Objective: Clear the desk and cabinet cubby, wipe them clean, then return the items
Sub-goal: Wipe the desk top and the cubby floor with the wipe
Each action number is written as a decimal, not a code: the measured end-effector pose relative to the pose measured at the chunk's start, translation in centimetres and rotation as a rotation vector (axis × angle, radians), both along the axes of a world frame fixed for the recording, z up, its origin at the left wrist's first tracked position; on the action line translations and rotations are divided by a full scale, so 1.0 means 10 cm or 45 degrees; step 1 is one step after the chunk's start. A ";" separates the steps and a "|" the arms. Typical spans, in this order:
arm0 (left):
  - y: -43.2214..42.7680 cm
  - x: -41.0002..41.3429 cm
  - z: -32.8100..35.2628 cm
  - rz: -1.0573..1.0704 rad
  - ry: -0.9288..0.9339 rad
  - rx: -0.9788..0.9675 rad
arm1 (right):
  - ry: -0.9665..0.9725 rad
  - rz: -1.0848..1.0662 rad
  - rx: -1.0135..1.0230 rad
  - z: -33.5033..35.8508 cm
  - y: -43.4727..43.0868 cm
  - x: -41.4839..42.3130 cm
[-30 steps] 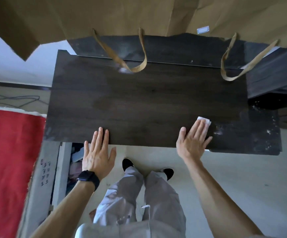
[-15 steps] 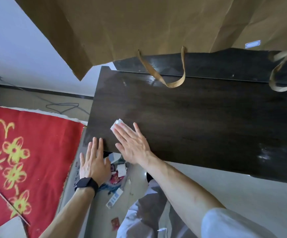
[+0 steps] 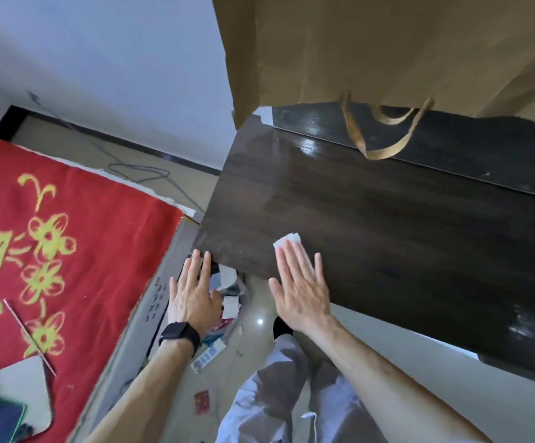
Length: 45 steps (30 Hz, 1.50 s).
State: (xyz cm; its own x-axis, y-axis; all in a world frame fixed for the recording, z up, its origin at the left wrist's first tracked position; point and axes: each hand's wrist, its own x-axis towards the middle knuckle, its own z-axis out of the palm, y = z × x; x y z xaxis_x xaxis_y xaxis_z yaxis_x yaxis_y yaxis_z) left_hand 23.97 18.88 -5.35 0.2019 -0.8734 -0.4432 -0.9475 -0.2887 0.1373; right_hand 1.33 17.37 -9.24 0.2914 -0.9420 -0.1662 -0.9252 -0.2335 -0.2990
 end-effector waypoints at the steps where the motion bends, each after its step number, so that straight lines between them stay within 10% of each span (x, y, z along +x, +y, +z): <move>1: 0.01 0.04 -0.02 0.028 0.000 -0.008 | -0.020 0.178 0.003 -0.01 -0.02 0.20; 9: -0.02 0.36 -0.07 0.010 -0.032 0.013 | 0.075 0.695 -0.007 -0.06 -0.75 1.25; 24: -0.19 -0.64 -0.04 -0.443 0.159 -0.139 | 0.068 -1.347 0.198 0.06 -0.12 -1.63; 32: -0.09 -1.23 -0.19 -0.710 0.104 -0.093 | 0.070 -0.209 -0.046 -0.02 0.15 -0.76; 41: -0.08 -2.21 -0.12 -0.935 0.137 -0.086 | 0.067 -1.556 0.089 -0.02 0.52 -2.73; 45: 0.01 -2.68 -0.13 -0.966 0.154 -0.053 | 0.058 -0.914 0.011 -0.02 0.53 -1.99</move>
State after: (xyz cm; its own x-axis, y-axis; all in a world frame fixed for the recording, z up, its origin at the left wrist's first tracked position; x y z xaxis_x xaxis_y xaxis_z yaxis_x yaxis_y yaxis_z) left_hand -2.87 18.99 -6.67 -0.5072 -0.7698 -0.3874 -0.8616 0.4422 0.2493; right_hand -18.52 22.66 -9.45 -0.4071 -0.8971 -0.1718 -0.8610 0.4397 -0.2556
